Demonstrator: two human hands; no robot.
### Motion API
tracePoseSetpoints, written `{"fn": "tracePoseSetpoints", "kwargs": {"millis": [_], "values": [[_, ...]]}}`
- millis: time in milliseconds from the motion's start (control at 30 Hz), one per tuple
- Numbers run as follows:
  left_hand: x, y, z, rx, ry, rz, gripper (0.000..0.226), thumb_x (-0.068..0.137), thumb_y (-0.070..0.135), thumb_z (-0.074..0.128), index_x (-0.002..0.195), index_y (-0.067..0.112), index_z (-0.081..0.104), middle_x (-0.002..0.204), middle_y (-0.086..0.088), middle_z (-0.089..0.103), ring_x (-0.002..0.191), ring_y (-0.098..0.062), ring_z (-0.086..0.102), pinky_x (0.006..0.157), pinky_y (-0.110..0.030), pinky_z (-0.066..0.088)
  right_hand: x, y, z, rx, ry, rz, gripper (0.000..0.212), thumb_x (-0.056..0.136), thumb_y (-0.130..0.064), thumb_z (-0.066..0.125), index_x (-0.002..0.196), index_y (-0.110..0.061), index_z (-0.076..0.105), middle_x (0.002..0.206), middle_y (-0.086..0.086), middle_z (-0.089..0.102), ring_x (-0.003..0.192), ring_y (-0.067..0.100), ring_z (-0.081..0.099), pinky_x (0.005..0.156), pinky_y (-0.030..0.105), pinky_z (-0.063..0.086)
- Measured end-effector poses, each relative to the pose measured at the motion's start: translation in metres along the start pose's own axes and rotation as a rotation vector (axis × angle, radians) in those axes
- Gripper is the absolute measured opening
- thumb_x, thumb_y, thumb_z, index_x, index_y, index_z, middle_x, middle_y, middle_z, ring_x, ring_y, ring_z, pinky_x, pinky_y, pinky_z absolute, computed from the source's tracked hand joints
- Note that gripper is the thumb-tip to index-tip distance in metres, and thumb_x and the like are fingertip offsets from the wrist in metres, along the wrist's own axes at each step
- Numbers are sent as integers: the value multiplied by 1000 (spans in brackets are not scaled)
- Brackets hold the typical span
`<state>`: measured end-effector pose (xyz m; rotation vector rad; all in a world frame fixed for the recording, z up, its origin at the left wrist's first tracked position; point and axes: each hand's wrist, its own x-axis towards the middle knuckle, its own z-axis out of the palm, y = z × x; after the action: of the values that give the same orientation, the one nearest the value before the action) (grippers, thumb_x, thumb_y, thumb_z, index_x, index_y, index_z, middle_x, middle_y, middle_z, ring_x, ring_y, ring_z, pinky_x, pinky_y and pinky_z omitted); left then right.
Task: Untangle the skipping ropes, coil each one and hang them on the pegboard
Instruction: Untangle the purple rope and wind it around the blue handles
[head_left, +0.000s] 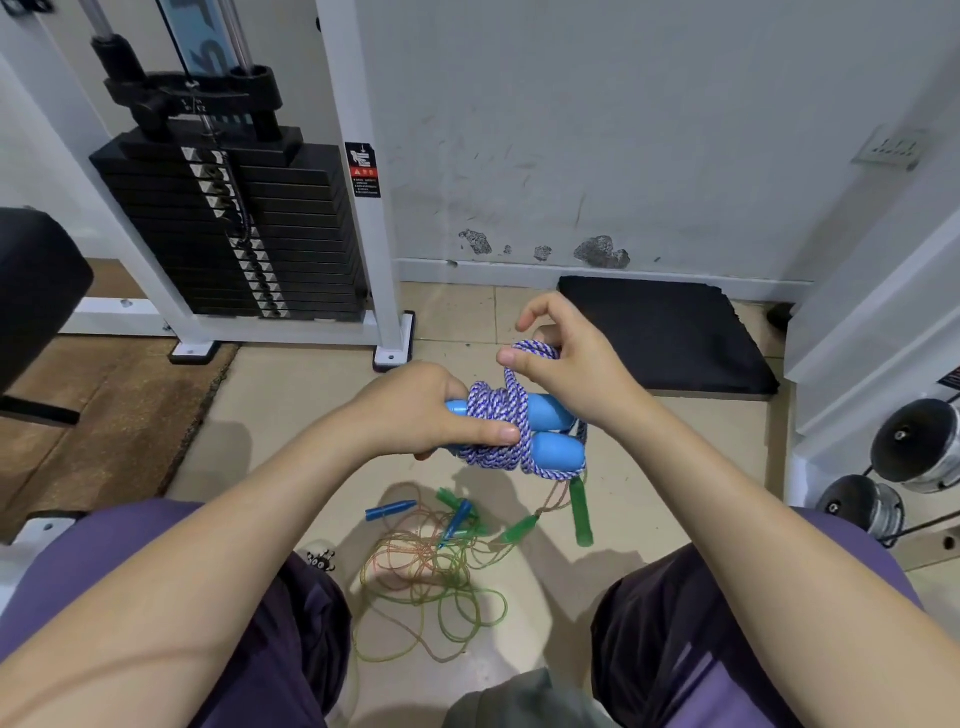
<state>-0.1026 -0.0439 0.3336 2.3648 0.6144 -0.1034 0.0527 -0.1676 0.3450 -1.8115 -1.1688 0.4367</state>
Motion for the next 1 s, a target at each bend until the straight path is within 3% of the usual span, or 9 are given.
{"fn": "tracePoseSetpoints", "kwargs": {"millis": [133, 233, 333, 400, 533, 633, 767, 867, 1000], "values": [[0, -6, -3, 4, 69, 12, 82, 47, 92, 54, 63, 11, 62, 42, -1, 57, 42, -11, 50, 60, -32, 49, 1, -1, 1, -4, -54, 2, 19, 89, -16, 70, 78, -11, 55, 66, 0, 47, 57, 3, 36, 58, 24, 31], [-1, -10, -7, -164, 142, 7, 80, 51, 88, 59, 63, 9, 63, 42, -3, 57, 40, -9, 48, 49, -22, 39, 0, -2, 0, 107, -118, 149, 24, 93, -35, 64, 78, -16, 60, 71, -3, 54, 65, 7, 46, 64, 26, 36], [0, -11, -12, -372, 215, -6, 65, 56, 84, 60, 49, 19, 62, 38, -3, 54, 37, -7, 46, 44, -12, 36, -2, -2, -2, 336, -211, 232, 29, 92, -47, 61, 92, -18, 65, 77, -2, 63, 67, 14, 56, 64, 30, 43], [0, -10, -12, -443, 249, -20, 65, 59, 83, 59, 45, 19, 59, 37, -3, 52, 36, -6, 45, 43, -11, 37, -2, -2, -2, 464, -246, 241, 37, 89, -47, 62, 106, -13, 64, 79, 3, 65, 62, 20, 59, 55, 29, 44], [5, -7, -8, -594, 345, -80, 64, 73, 77, 59, 49, 18, 58, 39, -6, 52, 35, -10, 42, 40, -16, 35, 0, 0, 2, 670, -278, 243, 31, 92, -40, 60, 106, -12, 59, 81, 5, 63, 52, 20, 53, 46, 24, 37], [10, -6, -7, -669, 391, -126, 62, 83, 70, 60, 60, 12, 61, 42, -8, 54, 35, -12, 43, 38, -17, 33, 1, 1, 10, 650, -231, 277, 37, 98, -47, 50, 99, -11, 56, 76, 9, 61, 44, 17, 42, 43, 24, 29], [8, -4, -3, -680, 219, -165, 63, 82, 70, 58, 72, 8, 64, 48, -10, 60, 38, -16, 52, 40, -18, 43, 0, 5, 14, 548, -165, 334, 49, 97, -56, 45, 75, -13, 53, 64, 8, 55, 39, 15, 33, 48, 27, 21], [6, -3, -5, -739, 50, -146, 60, 83, 69, 61, 93, 9, 65, 64, -16, 69, 56, -27, 69, 51, -26, 55, 0, 6, 12, 519, -164, 287, 50, 98, -53, 46, 71, -11, 53, 60, 10, 52, 38, 15, 32, 49, 30, 19], [3, -4, -4, -965, -55, 15, 42, 80, 40, 72, 117, 27, 55, 99, -11, 75, 79, -33, 73, 54, -32, 56, -3, 4, 13, 491, -250, 245, 55, 99, -51, 44, 65, -9, 53, 52, 8, 49, 36, 14, 32, 46, 29, 19]]}}
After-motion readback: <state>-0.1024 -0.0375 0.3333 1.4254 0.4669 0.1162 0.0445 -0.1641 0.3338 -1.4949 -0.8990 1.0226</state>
